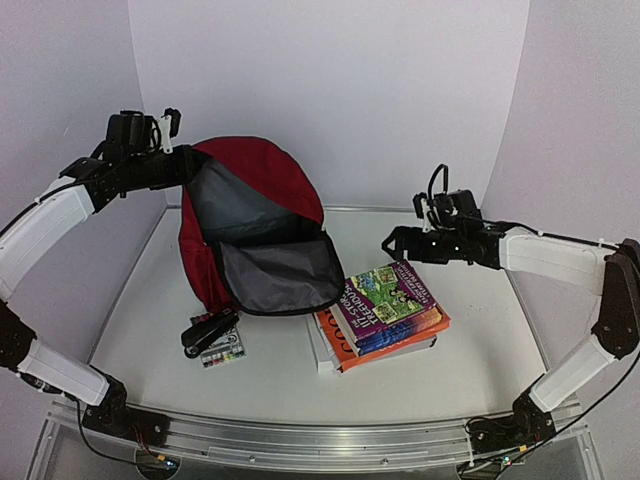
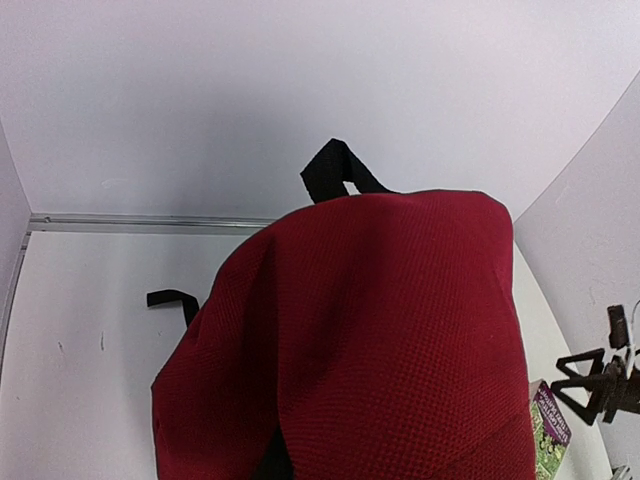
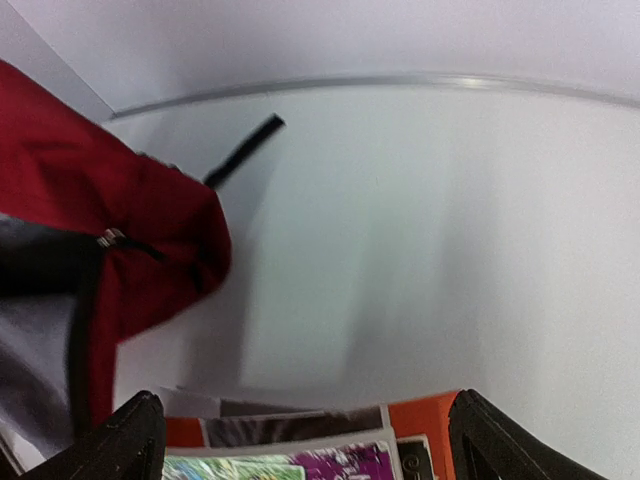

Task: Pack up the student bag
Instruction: Pick up the book from the center of the board.

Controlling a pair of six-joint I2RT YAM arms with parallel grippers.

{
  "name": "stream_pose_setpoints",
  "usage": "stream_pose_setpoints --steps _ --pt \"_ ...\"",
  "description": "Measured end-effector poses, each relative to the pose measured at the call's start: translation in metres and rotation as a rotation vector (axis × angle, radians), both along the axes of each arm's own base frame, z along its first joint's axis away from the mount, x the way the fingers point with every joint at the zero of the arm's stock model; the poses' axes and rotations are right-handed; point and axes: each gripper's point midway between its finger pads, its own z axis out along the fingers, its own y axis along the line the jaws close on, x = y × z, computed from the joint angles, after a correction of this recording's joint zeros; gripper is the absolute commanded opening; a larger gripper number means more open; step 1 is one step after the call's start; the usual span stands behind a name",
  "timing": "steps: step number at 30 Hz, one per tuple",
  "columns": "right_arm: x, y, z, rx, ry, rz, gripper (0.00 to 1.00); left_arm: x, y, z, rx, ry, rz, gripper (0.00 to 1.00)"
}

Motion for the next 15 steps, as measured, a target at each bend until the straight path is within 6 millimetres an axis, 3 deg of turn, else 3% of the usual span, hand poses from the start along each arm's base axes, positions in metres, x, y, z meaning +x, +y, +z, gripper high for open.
stream_pose_setpoints --steps 3,5,10,15 --pt "-0.017 -0.007 -0.039 -0.042 0.107 -0.001 0.88 0.000 0.001 0.000 -0.001 0.000 0.002 0.00" --pt "-0.023 -0.011 -0.051 -0.059 0.137 -0.012 0.86 0.000 0.002 -0.001 0.000 0.002 0.004 0.00" --pt "-0.033 -0.016 -0.069 -0.076 0.181 -0.015 0.79 0.000 0.004 -0.003 0.001 0.006 0.006 0.00" --pt "-0.047 -0.013 -0.072 -0.030 0.213 0.013 0.66 0.000 0.004 -0.003 -0.003 0.008 0.000 0.00"
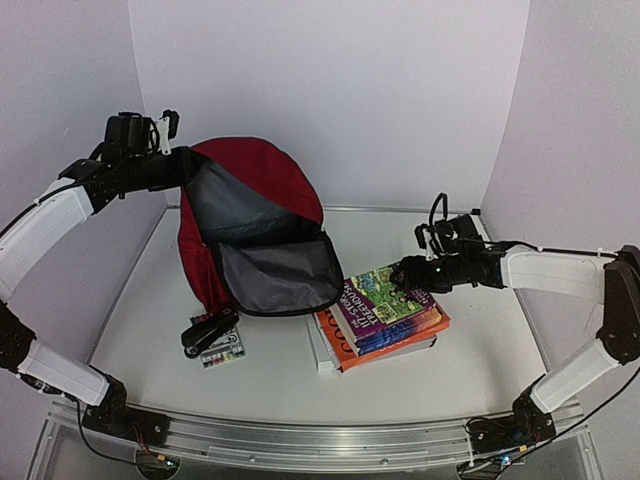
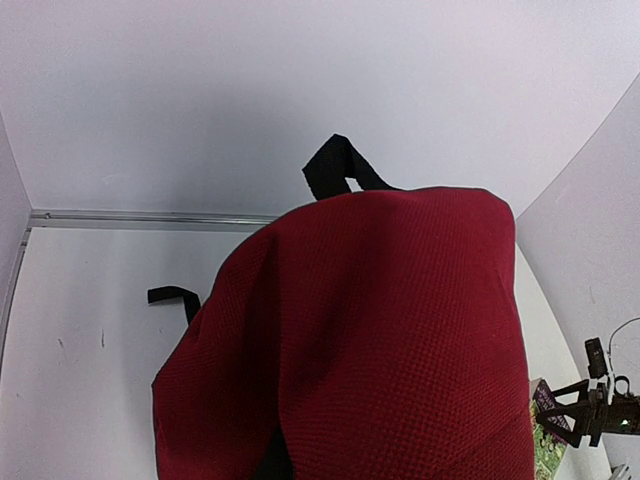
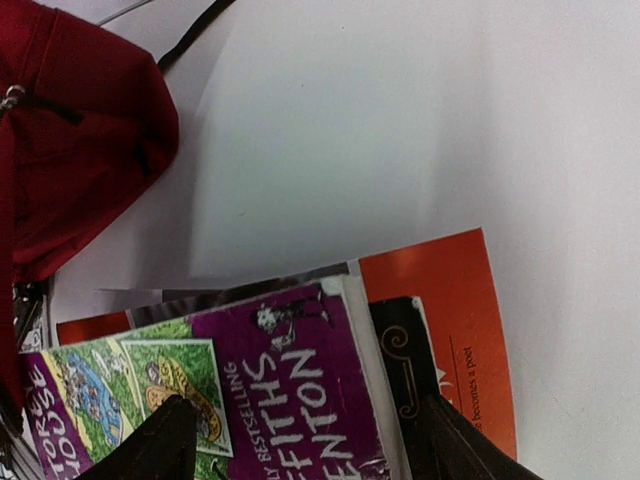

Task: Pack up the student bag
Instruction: Pick up the book from the center of the board.

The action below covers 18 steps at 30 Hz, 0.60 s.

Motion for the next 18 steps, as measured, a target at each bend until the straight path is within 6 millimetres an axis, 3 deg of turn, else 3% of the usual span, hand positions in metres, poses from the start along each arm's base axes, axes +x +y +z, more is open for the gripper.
stream_pose_setpoints --steps 6,13,18 --pt "-0.033 0.001 0.004 0.080 0.048 0.036 0.59 0.001 0.002 0.000 0.000 0.001 0.003 0.00" --pt "-0.066 0.003 0.028 0.206 0.063 0.075 0.58 0.002 0.005 -0.003 0.002 0.006 0.010 0.00" --pt "-0.085 0.006 0.014 0.239 0.139 0.087 0.57 0.002 0.005 -0.004 0.001 0.007 0.011 0.00"
